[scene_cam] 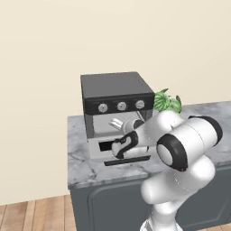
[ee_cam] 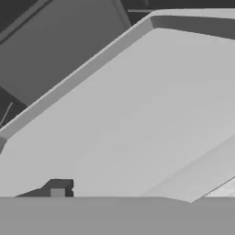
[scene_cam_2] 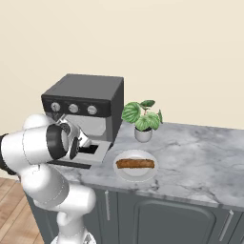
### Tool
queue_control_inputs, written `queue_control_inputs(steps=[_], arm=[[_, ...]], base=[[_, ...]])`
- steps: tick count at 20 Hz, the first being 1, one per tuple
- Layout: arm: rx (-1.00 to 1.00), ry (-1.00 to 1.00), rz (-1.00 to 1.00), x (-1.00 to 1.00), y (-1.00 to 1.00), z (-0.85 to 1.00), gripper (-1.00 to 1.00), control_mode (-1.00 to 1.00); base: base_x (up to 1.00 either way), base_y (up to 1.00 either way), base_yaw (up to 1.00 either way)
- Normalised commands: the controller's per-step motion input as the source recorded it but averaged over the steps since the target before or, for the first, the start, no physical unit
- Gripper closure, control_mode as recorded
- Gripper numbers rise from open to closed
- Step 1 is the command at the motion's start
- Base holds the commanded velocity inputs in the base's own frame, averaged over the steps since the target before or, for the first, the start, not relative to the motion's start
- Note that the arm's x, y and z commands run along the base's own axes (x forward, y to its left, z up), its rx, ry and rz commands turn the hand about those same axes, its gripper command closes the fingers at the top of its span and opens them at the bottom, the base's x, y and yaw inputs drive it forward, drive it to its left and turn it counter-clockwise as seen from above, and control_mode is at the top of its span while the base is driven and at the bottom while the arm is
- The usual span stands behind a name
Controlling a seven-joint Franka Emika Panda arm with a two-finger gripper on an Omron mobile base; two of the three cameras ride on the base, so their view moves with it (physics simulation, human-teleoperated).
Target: Pull the toaster oven rack outwards. Pick up the baguette from the plate and place it on the toaster oven rack. Close the toaster oven door fully and set the temperature to the lowest setting.
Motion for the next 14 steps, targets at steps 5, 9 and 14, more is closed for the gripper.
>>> queue_control_inputs(steps=[5, 9, 14], arm=[[0.0, 0.43, 0.06, -0.69, 0.24, -0.53, 1.0, -1.0], [0.0, 0.43, 0.07, -0.74, 0.28, -0.55, 1.0, -1.0], [-0.02, 0.62, 0.15, -0.6, 0.44, -0.52, 1.0, -1.0]], base=[[0.0, 0.0, 0.0], [0.0, 0.0, 0.0], [0.0, 0.0, 0.0]])
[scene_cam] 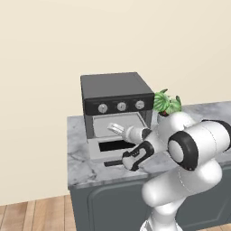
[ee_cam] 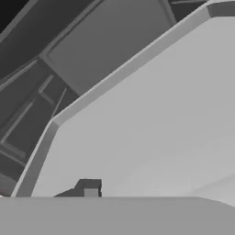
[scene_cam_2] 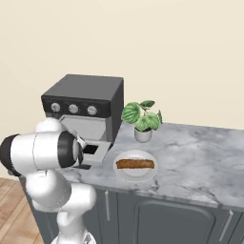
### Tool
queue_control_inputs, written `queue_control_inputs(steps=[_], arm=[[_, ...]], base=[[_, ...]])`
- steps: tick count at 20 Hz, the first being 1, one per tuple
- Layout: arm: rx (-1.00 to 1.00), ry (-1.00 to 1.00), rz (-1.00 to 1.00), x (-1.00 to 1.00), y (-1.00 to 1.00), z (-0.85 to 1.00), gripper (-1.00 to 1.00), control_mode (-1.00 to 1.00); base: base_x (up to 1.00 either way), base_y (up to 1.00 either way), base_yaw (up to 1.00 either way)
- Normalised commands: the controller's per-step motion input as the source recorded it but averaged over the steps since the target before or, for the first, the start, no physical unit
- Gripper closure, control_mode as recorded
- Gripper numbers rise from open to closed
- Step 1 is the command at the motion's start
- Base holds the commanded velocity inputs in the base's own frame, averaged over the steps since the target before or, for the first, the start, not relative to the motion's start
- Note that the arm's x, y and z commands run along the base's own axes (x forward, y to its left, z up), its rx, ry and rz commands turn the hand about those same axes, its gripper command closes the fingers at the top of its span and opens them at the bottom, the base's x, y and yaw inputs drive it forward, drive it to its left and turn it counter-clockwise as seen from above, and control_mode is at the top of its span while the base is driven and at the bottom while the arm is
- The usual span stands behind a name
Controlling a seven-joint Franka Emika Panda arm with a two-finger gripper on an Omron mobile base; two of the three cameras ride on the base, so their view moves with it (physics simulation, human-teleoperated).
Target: Pull the toaster oven rack outwards. Pick up the baguette from the plate and place it on the toaster oven rack. Close the toaster oven door fully and set the temperature to the lowest setting.
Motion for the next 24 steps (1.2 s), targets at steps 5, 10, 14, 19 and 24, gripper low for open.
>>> queue_control_inputs(steps=[5, 10, 14, 19, 24], arm=[[-0.09, 0.9, 0.28, -0.42, 0.69, -0.42, 1.0, -1.0], [-0.23, 1.0, 0.24, -0.21, 0.86, -0.2, 1.0, -1.0], [-0.35, 1.0, 0.13, -0.11, 0.99, 0.0, 1.0, -1.0], [-0.37, 1.0, 0.12, -0.28, 1.0, 0.0, 1.0, -1.0], [-0.41, 1.0, 0.15, -0.85, 1.0, -0.06, 1.0, -1.0]], base=[[0.0, 0.0, 0.0], [0.0, 0.0, 0.0], [0.0, 0.0, 0.0], [0.0, 0.0, 0.0], [0.0, 0.0, 0.0]])
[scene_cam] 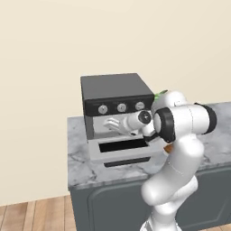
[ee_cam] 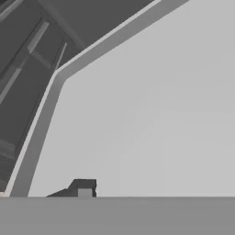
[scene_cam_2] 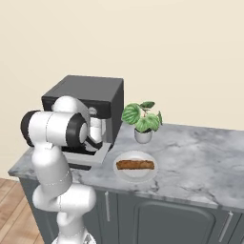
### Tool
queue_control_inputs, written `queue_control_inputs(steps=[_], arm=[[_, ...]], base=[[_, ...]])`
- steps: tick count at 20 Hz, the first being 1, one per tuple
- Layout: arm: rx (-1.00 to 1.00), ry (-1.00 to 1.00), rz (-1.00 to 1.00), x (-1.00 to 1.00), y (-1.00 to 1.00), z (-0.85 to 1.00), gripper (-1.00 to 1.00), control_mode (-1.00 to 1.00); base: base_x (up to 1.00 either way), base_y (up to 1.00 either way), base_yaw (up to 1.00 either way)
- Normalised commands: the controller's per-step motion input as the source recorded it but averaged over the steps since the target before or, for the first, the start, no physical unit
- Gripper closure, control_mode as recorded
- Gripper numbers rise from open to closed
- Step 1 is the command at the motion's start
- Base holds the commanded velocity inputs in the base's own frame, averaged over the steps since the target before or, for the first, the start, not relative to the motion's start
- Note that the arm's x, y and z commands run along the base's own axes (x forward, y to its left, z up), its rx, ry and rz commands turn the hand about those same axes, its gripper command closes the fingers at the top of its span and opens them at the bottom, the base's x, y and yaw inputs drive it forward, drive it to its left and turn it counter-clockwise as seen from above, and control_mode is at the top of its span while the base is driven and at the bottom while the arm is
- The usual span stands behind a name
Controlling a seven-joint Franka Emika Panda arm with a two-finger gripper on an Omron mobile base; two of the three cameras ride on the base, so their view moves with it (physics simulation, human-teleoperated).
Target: Pull the toaster oven rack outwards. Pick up the baguette from the plate and place it on the toaster oven rack. Close the toaster oven door fully and set the temperature to the lowest setting.
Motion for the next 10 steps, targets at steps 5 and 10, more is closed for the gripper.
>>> queue_control_inputs(steps=[5, 10], arm=[[-0.42, 1.0, 0.18, -1.0, 1.0, -0.15, 1.0, -1.0], [-0.44, 1.0, 0.16, -1.0, 1.0, -0.22, 1.0, -1.0]], base=[[0.0, 0.0, 0.0], [0.0, 0.0, 0.0]])
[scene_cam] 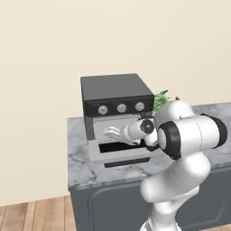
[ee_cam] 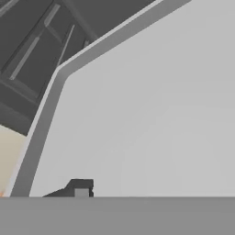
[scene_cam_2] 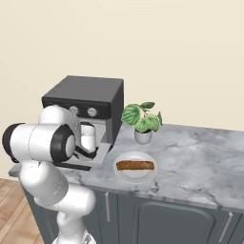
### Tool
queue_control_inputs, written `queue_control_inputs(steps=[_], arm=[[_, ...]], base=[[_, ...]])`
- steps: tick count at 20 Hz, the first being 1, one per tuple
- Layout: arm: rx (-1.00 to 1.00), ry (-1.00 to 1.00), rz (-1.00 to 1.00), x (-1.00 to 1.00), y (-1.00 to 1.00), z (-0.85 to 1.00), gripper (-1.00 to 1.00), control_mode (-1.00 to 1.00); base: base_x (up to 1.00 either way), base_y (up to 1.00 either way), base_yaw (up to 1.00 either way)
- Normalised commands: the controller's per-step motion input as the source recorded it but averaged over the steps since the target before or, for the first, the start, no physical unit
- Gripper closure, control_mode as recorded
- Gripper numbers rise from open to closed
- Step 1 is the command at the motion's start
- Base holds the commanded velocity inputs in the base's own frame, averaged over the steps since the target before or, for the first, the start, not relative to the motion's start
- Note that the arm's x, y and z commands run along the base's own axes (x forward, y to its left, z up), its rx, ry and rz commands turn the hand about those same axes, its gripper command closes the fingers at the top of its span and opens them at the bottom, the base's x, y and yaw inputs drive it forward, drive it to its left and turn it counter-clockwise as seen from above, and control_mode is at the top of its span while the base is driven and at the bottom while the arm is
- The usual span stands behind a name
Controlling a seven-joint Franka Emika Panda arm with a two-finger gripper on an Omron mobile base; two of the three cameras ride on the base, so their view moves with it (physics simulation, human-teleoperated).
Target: Pull the toaster oven rack outwards. Pick up the baguette from the plate and place it on the toaster oven rack. Close the toaster oven door fully and set the temperature to the lowest setting.
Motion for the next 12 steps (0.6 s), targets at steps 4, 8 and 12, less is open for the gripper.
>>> queue_control_inputs(steps=[4, 8, 12], arm=[[-0.45, 1.0, 0.15, -1.0, 0.97, -0.08, 1.0, -1.0], [-0.43, 0.92, 0.13, -1.0, 0.79, 0.0, 1.0, -1.0], [-0.41, 0.85, 0.12, -1.0, 0.61, 0.0, 1.0, -1.0]], base=[[0.0, 0.0, 0.0], [0.0, 0.0, 0.0], [0.0, 0.0, 0.0]])
